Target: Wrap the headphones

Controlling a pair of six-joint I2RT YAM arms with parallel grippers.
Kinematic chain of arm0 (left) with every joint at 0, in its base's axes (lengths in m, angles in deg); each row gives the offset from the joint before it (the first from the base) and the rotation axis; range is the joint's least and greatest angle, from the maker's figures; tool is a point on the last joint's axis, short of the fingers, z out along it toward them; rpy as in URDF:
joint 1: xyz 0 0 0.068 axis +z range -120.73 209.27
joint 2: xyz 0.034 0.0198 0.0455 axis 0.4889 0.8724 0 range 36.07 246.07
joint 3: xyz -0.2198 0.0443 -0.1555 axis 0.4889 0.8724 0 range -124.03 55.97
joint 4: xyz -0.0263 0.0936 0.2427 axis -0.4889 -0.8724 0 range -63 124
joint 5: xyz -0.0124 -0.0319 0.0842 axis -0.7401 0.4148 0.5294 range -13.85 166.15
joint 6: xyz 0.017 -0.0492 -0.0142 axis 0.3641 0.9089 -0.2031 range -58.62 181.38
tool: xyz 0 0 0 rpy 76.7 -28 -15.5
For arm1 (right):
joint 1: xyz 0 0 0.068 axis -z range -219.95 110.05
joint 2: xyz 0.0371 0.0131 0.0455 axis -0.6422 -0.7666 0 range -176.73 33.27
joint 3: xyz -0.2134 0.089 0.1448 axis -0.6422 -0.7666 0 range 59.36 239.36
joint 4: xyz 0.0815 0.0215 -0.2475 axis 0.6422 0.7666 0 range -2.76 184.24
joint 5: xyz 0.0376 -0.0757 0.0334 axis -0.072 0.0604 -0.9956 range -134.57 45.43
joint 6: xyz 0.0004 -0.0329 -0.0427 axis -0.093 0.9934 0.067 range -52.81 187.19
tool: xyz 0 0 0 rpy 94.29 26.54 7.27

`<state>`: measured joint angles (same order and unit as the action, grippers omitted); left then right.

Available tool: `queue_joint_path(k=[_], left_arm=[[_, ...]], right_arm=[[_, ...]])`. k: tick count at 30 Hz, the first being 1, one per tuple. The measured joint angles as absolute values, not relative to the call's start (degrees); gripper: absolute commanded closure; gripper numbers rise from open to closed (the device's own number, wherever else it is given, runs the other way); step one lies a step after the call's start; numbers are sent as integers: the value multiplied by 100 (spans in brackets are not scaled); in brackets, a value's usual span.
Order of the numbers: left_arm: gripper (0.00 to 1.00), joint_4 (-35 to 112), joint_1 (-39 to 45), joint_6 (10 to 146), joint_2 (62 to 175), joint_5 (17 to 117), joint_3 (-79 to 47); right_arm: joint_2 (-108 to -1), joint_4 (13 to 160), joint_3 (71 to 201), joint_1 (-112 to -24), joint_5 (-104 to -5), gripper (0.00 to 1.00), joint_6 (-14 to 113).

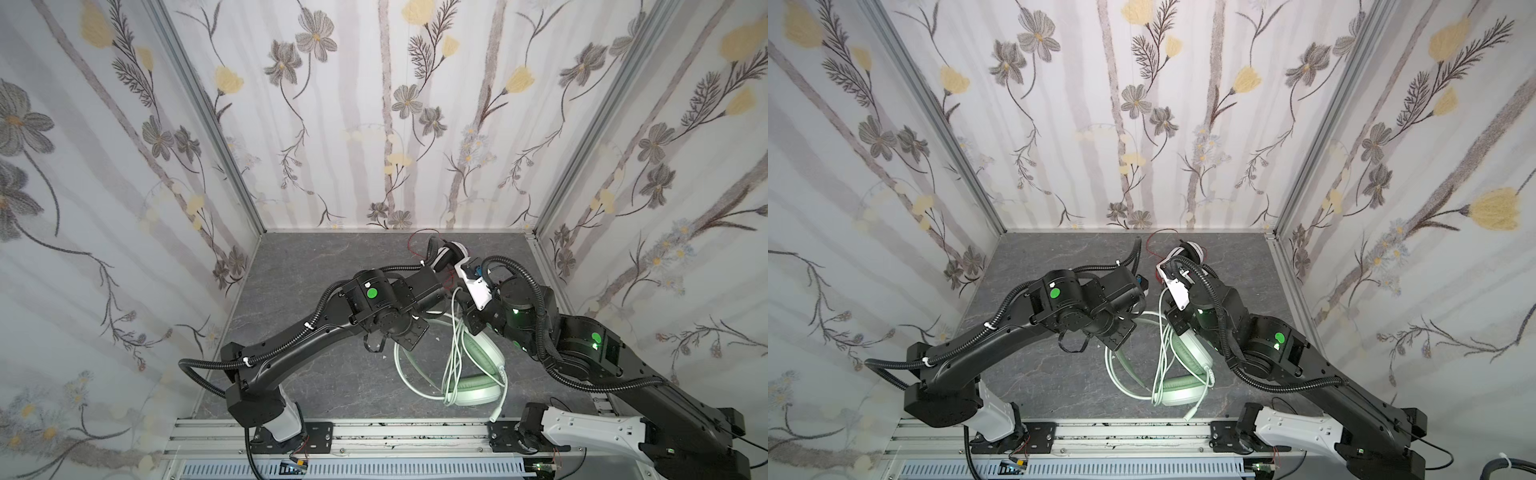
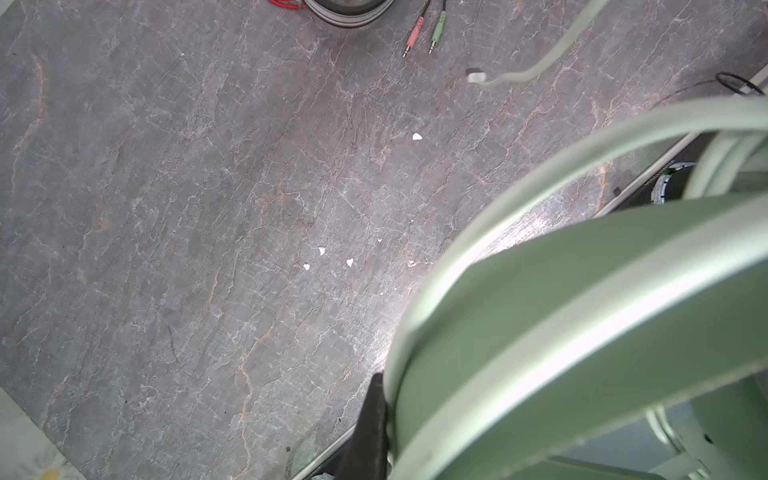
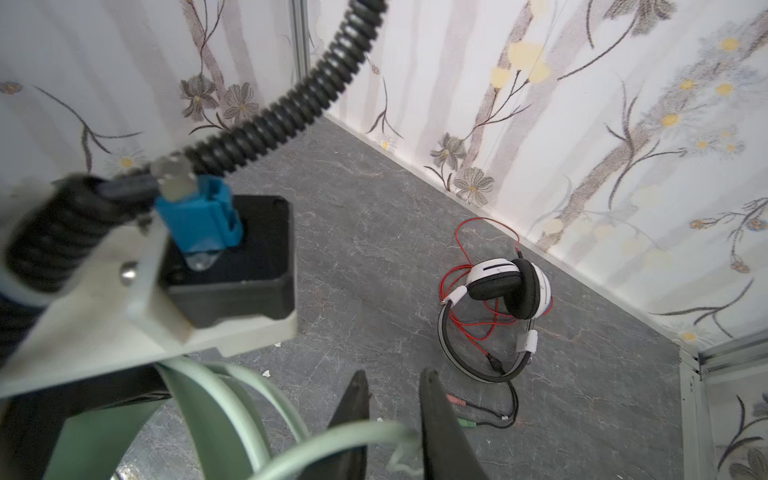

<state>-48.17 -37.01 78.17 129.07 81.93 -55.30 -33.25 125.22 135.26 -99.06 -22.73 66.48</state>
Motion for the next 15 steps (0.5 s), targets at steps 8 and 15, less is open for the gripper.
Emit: queue_joint_path(k=[8, 15], left_arm=[[100, -4845, -3712, 7826, 12926, 8195, -5606], [100, -4926, -3717, 7855, 12780, 8259, -5523]], right_arm=[[-3542, 12364, 13395, -9264, -3064, 84, 6554], [-3308, 11943, 12632, -8298, -3984, 82, 6294]])
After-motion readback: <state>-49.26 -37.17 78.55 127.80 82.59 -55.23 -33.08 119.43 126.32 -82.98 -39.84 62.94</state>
